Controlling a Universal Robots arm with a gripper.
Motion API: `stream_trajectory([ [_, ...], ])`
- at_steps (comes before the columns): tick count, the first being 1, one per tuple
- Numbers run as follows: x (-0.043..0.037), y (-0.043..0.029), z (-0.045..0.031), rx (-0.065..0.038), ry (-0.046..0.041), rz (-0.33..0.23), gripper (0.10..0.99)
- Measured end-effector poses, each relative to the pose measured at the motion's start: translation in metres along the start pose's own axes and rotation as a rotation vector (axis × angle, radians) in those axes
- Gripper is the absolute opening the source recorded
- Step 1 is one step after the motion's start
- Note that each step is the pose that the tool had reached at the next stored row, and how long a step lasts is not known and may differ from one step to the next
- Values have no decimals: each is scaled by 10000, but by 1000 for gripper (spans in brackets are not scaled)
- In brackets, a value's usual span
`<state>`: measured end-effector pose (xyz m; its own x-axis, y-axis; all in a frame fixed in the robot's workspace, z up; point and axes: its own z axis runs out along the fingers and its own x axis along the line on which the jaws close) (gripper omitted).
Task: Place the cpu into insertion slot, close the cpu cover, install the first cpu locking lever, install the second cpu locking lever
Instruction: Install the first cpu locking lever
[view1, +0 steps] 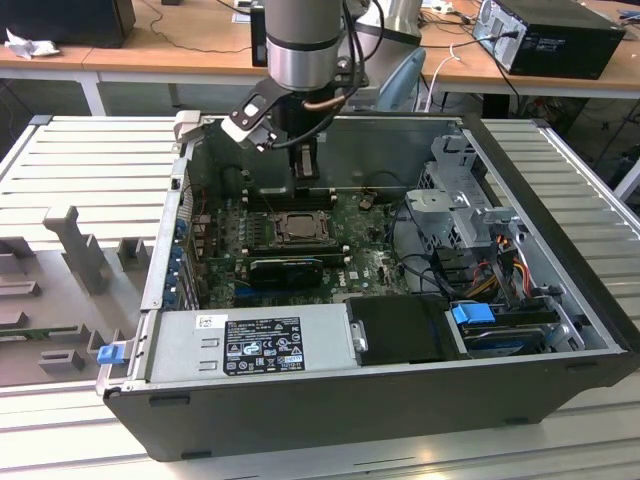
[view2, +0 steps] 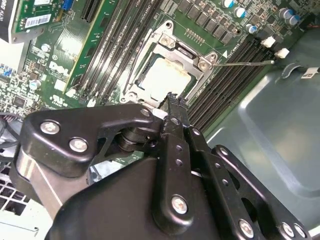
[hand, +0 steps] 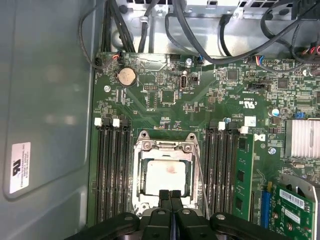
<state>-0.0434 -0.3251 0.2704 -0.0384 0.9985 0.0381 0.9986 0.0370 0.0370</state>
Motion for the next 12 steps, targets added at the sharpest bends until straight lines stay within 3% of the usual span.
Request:
stream_trajectory([
  [3, 0, 0, -4, 13, 14, -346, 106],
  [8, 0, 0, -4, 72, 70, -1886, 106],
  [12, 0, 0, -3, 103, 101, -2702, 106],
])
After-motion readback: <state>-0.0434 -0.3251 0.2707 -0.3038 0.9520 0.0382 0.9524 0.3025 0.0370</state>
